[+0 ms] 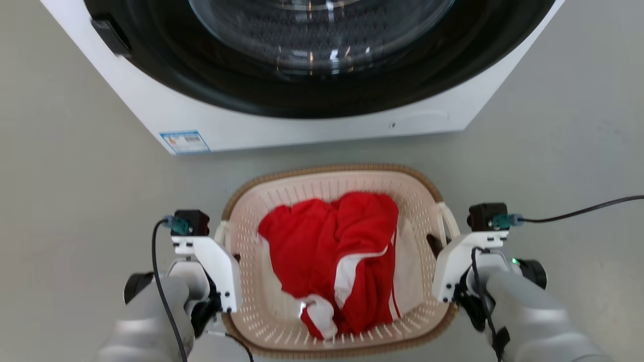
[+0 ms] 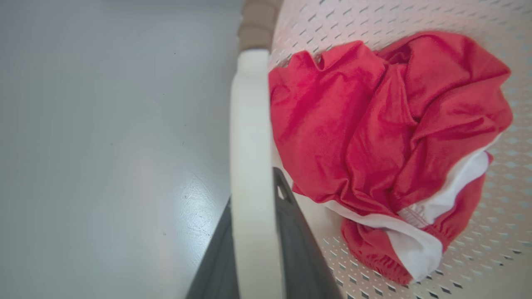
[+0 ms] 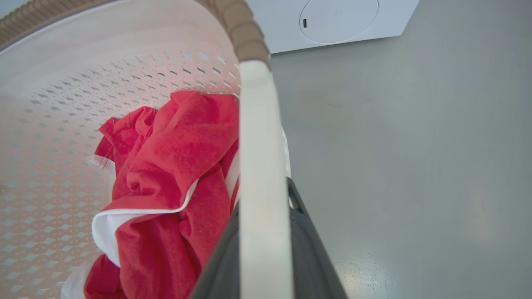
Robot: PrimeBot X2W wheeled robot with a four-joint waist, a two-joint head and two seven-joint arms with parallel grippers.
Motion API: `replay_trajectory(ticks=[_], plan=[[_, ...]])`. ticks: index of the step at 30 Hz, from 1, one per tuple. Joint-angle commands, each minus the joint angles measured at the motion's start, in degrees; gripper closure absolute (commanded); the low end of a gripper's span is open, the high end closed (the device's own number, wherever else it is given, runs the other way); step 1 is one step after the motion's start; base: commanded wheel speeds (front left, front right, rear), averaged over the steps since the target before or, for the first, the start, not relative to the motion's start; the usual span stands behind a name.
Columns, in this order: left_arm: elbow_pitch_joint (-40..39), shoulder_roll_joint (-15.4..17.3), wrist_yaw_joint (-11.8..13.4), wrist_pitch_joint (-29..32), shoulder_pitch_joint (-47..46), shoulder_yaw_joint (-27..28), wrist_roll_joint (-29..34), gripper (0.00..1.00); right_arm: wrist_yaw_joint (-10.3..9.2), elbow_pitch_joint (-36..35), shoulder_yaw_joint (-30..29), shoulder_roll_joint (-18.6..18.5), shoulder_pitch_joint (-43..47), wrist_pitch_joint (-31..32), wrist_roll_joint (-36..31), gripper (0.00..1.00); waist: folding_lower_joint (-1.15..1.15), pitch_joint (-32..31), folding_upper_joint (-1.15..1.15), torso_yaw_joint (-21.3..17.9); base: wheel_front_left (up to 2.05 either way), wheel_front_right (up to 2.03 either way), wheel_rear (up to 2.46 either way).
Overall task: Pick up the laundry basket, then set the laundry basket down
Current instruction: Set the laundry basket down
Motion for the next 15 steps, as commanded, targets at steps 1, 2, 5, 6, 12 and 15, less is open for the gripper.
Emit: replay_trajectory(ticks=[1,2,5,6,12,15], plan=[[-0.2,2.5,-0.4,-1.3,-2.8,0.6,0.0,1.0,0.42,-0.3,1.1,-0.1,-0.7,-1.5,0.6,1.0,0.0,2.9,0.0,0.0,0.0,0.0,0.0],[-0.3,2.6,-0.4,-1.7,-3.2,0.5,0.1,1.0,0.42,-0.3,1.1,-0.1,-1.1,-1.9,0.7,1.0,0.0,3.7,0.0,0.0,0.0,0.0,0.0],[-0.4,3.2,-0.4,-2.9,-4.4,0.4,0.2,1.0,0.42,-0.2,1.2,-0.1,-2.4,-2.7,0.8,1.0,0.0,6.3,0.0,0.0,0.0,0.0,0.0],[-0.3,3.4,-0.4,-3.5,-4.8,0.4,0.3,1.0,0.42,-0.2,1.2,-0.1,-2.7,-2.9,0.9,1.0,0.0,7.1,0.0,0.0,0.0,0.0,0.0],[0.2,4.0,-0.4,-6.1,-6.5,0.0,0.6,1.0,0.42,-0.1,1.7,-0.1,-4.3,-4.7,1.4,1.0,0.0,11.0,0.0,0.0,0.0,0.0,0.0],[0.4,4.1,-0.4,-7.3,-7.2,0.0,0.5,1.0,0.42,-0.1,1.9,-0.1,-4.8,-5.8,1.7,1.0,0.0,12.8,0.0,0.0,0.0,0.0,0.0]])
